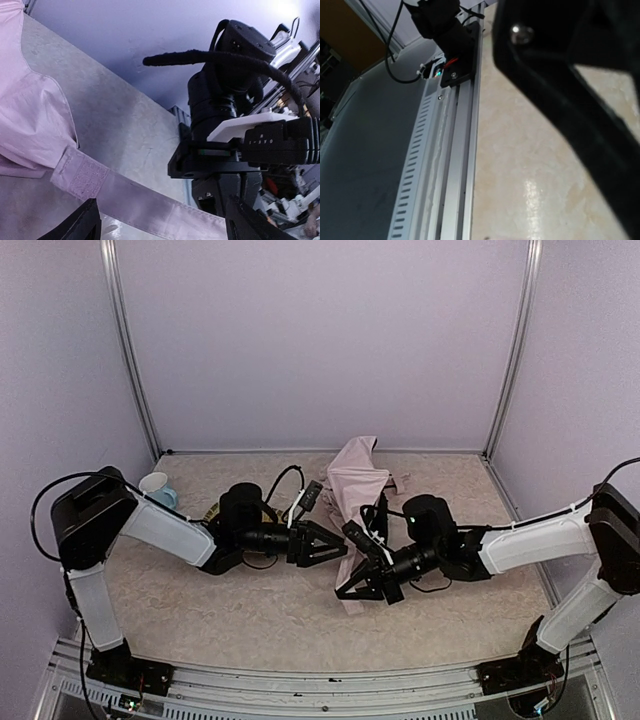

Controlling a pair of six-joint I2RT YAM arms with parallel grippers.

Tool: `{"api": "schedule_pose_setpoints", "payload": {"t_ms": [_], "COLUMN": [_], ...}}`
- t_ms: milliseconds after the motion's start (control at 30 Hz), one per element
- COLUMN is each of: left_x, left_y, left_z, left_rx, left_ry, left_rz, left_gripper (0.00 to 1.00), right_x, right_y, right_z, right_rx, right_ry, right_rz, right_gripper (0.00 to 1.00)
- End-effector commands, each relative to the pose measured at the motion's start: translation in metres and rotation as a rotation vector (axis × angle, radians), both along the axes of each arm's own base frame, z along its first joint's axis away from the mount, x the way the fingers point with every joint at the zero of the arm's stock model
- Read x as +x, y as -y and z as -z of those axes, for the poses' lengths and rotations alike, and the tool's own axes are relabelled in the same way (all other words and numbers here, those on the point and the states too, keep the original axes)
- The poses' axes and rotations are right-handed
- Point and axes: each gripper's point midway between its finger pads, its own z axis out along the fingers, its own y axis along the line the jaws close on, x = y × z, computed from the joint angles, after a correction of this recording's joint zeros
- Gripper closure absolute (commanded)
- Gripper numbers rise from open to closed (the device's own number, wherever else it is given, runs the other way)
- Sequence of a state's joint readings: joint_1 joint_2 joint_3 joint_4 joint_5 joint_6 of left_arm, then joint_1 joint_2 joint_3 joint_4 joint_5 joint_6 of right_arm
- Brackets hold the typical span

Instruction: Put away the umbrella

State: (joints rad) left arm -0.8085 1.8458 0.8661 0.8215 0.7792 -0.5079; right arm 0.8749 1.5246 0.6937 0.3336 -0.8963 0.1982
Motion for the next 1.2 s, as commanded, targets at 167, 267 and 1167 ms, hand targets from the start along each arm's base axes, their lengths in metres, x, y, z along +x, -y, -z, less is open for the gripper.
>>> {"api": "schedule_pose_setpoints", "payload": {"t_ms": [167, 267, 1167], "left_x": [-0.037, -0.036, -0.043], "left_y": [-0.010, -0.008, 0.000], "left_z": [-0.011, 0.011, 0.065], "left_rx": [-0.186, -0.104, 0.117], "left_ry": [-0.215, -0.232, -0.187], "left_rz": [0.198, 0.158, 0.140], "left_gripper": [0.20, 0.21, 1.00], "right_x": [-0.001, 0.000, 0.110], "right_y": [-0.009, -0.009, 0.045], "right_z": [-0.006, -0.009, -0.082], "right_rx": [0.040, 0.047, -0.256], "right_ry": [0.070, 0.083, 0.405], "right_rz": [-0.030, -0.032, 0.316], "right_gripper": [1.00, 1.00, 0.30]}}
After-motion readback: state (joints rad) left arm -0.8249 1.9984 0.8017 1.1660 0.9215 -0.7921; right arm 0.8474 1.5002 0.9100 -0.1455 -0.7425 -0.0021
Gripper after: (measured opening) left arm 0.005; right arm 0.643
